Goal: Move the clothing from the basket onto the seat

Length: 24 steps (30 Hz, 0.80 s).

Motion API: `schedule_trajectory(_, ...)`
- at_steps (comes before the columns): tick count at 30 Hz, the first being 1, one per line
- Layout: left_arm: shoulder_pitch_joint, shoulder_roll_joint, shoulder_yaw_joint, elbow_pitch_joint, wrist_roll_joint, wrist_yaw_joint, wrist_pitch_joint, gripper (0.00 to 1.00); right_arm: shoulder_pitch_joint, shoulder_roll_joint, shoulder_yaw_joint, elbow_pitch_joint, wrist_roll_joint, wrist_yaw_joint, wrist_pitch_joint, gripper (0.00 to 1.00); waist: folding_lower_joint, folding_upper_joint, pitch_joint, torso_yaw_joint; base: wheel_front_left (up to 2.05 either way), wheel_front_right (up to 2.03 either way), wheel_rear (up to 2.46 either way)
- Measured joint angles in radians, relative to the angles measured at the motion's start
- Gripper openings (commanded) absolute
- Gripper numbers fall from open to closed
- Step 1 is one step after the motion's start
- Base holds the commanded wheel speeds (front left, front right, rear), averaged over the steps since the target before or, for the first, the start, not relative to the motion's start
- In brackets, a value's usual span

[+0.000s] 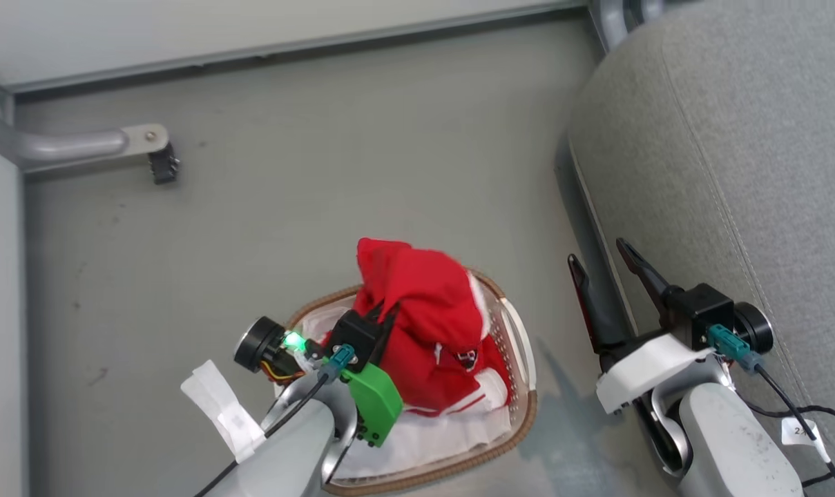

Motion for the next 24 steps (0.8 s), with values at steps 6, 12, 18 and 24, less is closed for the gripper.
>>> schedule_trajectory(6,0.032,0.0,0.017,-0.233,-0.048,0.005,0.0,0.0,0.045,-0.007,0.001,0.014,0.0,0.0,0.0,1.0,0.0,0.0,-0.092,0.05,0.0,0.0,0.0)
schedule_trajectory(12,0.032,0.0,0.029,-0.401,-0.085,0.009,0.0,0.0,0.08,-0.009,0.002,0.019,0.0,0.0,0.0,1.0,0.0,0.0,-0.161,0.077,0.0,0.0,0.0)
schedule_trajectory(18,0.01,0.0,0.036,-0.511,-0.118,0.019,-0.001,0.0,0.117,-0.008,-0.003,0.016,0.006,0.0,0.0,1.0,0.0,0.0,-0.216,0.085,0.0,0.0,0.0)
schedule_trajectory(24,0.001,0.0,0.028,-0.537,-0.138,0.029,-0.001,0.0,0.142,-0.012,0.035,-0.004,0.007,0.0,0.0,1.0,0.0,0.0,-0.244,0.079,0.0,0.0,0.0)
